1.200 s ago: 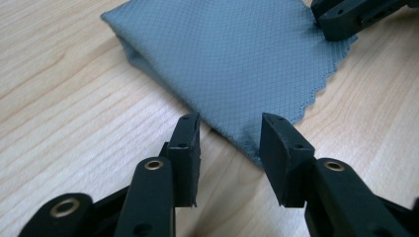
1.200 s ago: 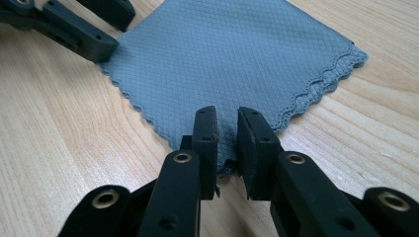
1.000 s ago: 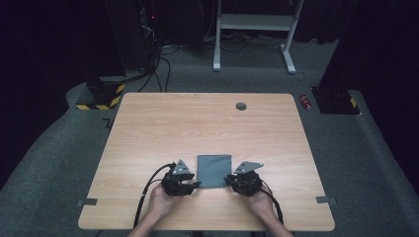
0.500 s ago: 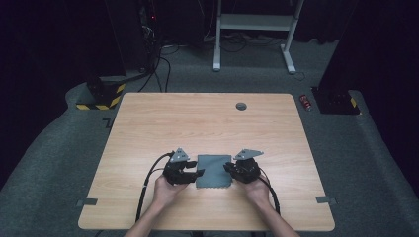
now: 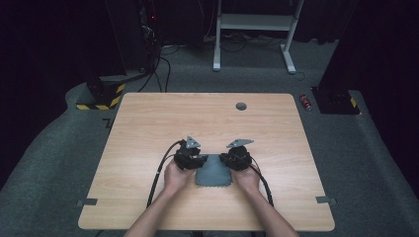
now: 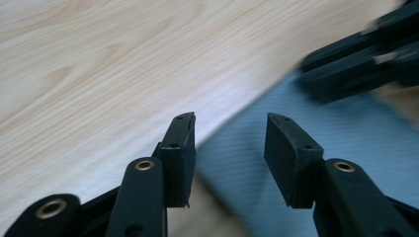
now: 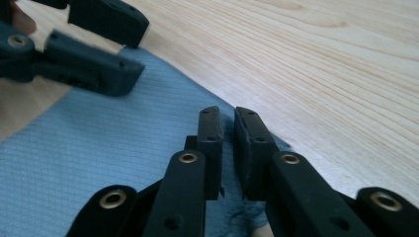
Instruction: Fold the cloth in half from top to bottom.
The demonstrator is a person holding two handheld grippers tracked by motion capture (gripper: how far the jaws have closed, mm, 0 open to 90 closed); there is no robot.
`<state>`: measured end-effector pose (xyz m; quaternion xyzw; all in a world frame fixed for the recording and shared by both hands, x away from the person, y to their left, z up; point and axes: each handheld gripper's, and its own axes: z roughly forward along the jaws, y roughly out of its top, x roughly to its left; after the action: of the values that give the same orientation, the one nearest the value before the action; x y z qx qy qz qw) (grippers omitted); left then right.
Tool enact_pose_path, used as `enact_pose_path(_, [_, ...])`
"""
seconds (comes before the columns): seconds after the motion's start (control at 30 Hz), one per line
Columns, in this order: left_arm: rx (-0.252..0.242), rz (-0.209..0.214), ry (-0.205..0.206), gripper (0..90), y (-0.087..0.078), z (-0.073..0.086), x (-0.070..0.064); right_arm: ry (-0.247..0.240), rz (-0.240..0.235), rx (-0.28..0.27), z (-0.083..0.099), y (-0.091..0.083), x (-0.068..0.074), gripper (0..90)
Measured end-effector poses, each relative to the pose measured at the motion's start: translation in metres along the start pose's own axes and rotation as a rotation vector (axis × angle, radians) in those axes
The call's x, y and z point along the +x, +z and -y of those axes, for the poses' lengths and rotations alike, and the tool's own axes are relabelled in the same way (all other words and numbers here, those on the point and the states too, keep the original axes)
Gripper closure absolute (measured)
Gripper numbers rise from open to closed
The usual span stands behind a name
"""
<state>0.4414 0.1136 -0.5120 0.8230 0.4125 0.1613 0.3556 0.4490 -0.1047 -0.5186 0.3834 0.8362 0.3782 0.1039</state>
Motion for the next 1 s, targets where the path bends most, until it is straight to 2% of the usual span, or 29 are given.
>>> enact_pose_path(0.13, [0.005,0.003,-0.033,52.5,0.006,0.002,0.007,0.006,0.028,0.004,-0.002,0.0,-0.007,81.3])
enact_pose_path(0.23, [0.001,-0.014,-0.023,52.2,0.004,0.001,0.007,0.009,0.046,0.0,-0.002,-0.002,-0.011,80.7])
enact_pose_path(0.3, [-0.016,-0.019,-0.044,52.5,-0.001,0.001,0.01,0.013,0.05,-0.005,-0.002,-0.005,-0.013,79.8])
enact_pose_path(0.4, [-0.038,0.008,-0.086,52.5,-0.007,0.002,0.015,0.01,0.057,-0.004,0.0,-0.008,-0.014,76.6])
enact_pose_path(0.6, [0.005,0.016,-0.066,55.9,0.001,0.002,0.014,0.028,0.049,0.011,0.002,-0.008,-0.019,69.5])
enact_pose_path(0.7, [0.014,0.02,-0.039,63.1,0.004,0.001,0.012,0.022,0.048,0.015,0.002,-0.007,-0.02,70.1])
enact_pose_path(0.8, [0.025,0.058,-0.026,75.4,0.005,-0.001,0.012,0.016,0.049,0.013,0.002,-0.007,-0.023,78.6])
enact_pose_path(0.87, [0.025,0.073,-0.03,81.1,0.005,-0.001,0.012,0.016,0.024,0.018,0.002,-0.007,-0.023,85.2])
enact_pose_path(0.93, [0.021,0.081,-0.048,85.6,0.005,-0.001,0.013,-0.008,0.031,0.02,0.001,-0.007,-0.02,87.4])
enact_pose_path(1.0, [0.017,0.087,-0.049,87.7,0.005,-0.001,0.015,-0.037,0.043,0.021,0.001,-0.007,-0.018,88.3])
